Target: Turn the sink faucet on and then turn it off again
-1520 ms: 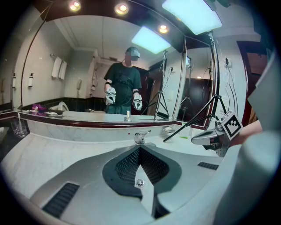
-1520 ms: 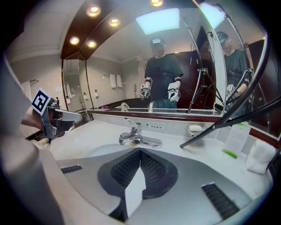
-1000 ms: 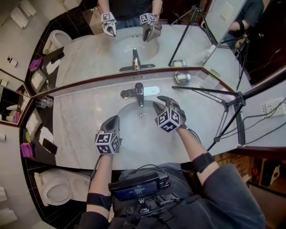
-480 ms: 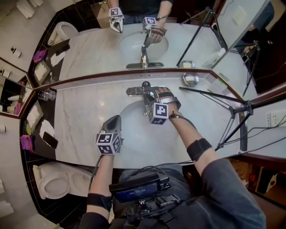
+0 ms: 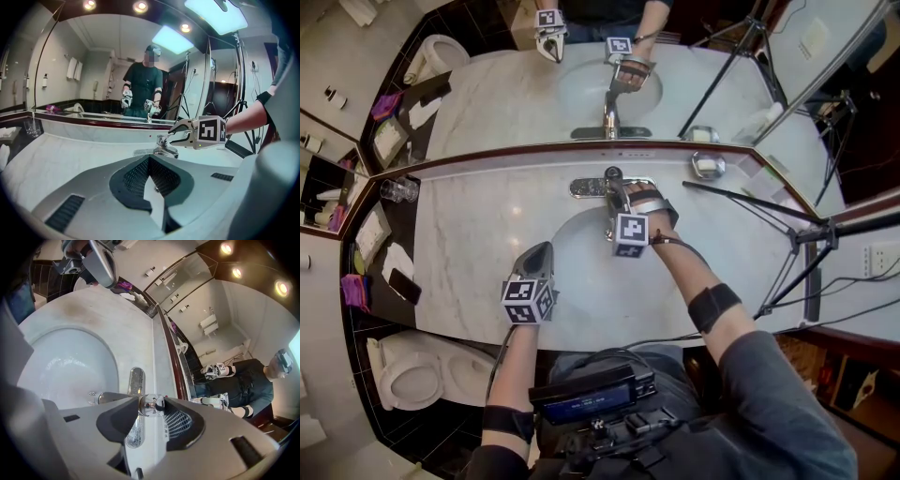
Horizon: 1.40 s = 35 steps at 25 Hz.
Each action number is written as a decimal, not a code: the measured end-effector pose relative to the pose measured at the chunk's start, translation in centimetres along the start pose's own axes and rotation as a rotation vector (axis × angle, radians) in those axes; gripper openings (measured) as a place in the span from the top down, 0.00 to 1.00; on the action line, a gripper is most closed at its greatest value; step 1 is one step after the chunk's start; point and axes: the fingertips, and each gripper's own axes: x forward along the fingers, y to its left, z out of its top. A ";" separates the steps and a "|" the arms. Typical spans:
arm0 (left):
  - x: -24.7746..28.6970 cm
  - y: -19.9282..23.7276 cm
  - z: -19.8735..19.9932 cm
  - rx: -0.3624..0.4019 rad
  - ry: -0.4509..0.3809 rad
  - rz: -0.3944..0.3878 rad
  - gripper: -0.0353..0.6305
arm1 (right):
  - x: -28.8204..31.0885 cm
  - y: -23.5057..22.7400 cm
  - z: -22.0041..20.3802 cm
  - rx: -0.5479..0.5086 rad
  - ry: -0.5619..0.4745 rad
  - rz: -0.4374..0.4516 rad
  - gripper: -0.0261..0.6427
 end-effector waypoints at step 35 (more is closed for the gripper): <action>0.4 -0.7 -0.3 -0.003 0.003 -0.012 0.95 | -0.1 3.5 -0.1 -0.048 0.039 -0.035 0.77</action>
